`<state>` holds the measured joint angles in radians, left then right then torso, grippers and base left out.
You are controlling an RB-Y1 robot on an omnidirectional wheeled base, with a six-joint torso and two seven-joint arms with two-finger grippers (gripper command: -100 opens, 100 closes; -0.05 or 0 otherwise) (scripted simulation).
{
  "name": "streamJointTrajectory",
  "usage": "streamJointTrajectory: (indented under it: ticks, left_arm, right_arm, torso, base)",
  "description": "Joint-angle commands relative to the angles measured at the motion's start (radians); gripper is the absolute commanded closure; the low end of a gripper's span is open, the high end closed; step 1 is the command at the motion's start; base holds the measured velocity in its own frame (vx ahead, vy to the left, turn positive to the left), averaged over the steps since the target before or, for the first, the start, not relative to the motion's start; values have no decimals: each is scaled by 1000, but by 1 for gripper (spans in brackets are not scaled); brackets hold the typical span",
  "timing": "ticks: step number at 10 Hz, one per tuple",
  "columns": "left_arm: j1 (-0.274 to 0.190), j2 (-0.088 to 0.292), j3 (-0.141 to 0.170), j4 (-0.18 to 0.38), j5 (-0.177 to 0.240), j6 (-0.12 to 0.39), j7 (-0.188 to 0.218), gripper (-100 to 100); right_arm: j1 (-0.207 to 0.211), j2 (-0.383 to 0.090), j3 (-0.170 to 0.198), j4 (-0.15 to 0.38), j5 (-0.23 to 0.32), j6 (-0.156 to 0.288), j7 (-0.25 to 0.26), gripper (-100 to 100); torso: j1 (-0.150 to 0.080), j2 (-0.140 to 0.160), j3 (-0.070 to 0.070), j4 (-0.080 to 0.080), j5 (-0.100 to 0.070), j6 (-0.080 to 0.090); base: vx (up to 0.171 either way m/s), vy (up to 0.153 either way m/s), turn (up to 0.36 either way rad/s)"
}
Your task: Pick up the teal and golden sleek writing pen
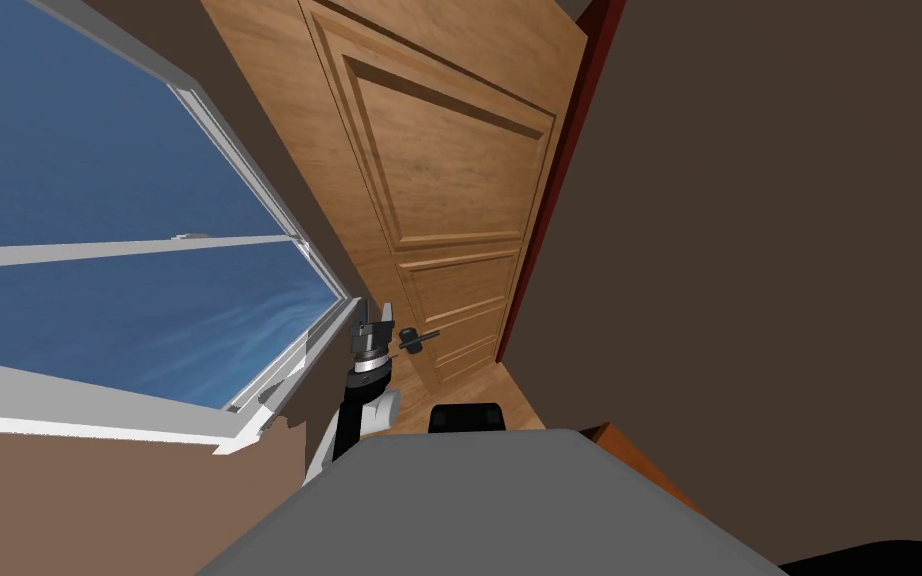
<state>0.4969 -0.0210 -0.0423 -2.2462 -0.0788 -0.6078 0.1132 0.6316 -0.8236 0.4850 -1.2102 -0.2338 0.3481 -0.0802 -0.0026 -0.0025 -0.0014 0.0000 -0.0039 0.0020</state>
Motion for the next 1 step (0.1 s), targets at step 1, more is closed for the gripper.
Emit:
streamJointTrajectory:
  ticks: [1]
  left_arm:
    - [0,0,0,0,0,0,0,0]
  right_arm:
    - [0,0,0,0,0,0,0,0]
  torso:
    - [0,0,0,0,0,0]
  base:
    - [0,0,0]
